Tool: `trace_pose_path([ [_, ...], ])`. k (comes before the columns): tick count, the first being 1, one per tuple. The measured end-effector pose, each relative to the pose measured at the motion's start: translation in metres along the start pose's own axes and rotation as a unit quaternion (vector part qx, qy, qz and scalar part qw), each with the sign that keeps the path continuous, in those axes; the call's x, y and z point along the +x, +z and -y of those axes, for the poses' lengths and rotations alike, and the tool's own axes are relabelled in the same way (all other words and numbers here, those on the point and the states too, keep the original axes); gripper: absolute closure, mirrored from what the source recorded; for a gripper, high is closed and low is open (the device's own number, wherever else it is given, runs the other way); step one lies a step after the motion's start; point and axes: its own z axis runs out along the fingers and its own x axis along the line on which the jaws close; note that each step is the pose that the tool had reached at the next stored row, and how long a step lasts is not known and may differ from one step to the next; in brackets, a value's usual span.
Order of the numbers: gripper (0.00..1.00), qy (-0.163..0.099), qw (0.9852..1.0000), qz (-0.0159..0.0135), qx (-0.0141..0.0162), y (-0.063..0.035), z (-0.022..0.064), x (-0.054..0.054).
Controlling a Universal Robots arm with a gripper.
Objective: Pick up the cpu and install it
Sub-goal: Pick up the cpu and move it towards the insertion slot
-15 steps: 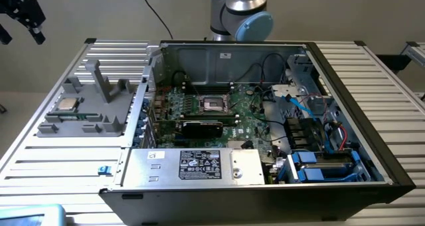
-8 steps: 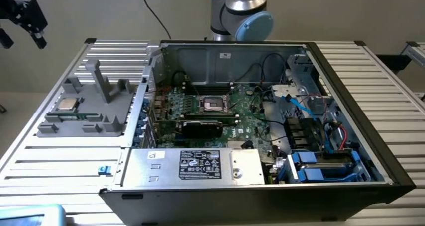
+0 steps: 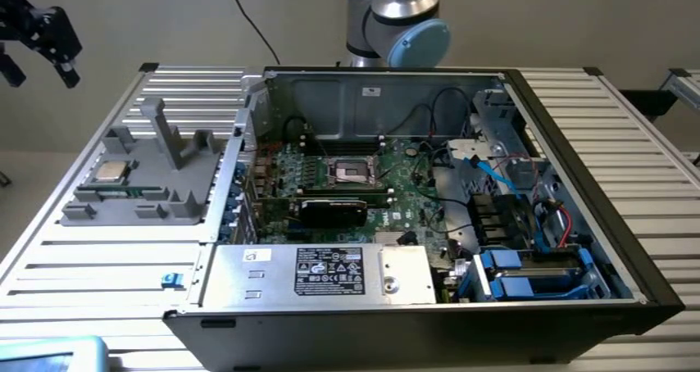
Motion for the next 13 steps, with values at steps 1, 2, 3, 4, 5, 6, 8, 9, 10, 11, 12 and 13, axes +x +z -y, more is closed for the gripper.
trace_pose_path([
  [1,0.22,0.0,1.0,0.0,0.0,0.0003,0.0,0.0],
  [2,0.22,0.0,1.0,0.0,0.0,0.0006,0.0,0.0],
  [3,0.22,0.0,1.0,0.0,0.0,0.0006,0.0,0.0],
  [4,0.22,0.0,1.0,0.0,0.0,0.0007,0.0001,0.0],
  [5,0.22,0.0,1.0,0.0,0.0,0.0007,0.0,0.0],
  [6,0.22,0.0,1.0,0.0,0.0,0.0007,0.0001,0.0],
  [8,0.22,0.0,1.0,0.0,0.0,0.0008,0.0001,0.0],
  [9,0.22,0.0,1.0,-0.0002,-0.0001,0.0009,0.0,0.0],
  [10,0.22,0.0,1.0,-0.0006,-0.0002,0.0009,0.0,0.0],
  [11,0.22,0.0,1.0,-0.0008,-0.0002,0.0013,0.0001,0.0],
  [12,0.22,0.0,1.0,-0.001,-0.0002,0.0018,0.0001,0.0],
  [13,0.22,0.0,1.0,-0.0011,-0.0002,0.0022,0.0001,0.0],
])
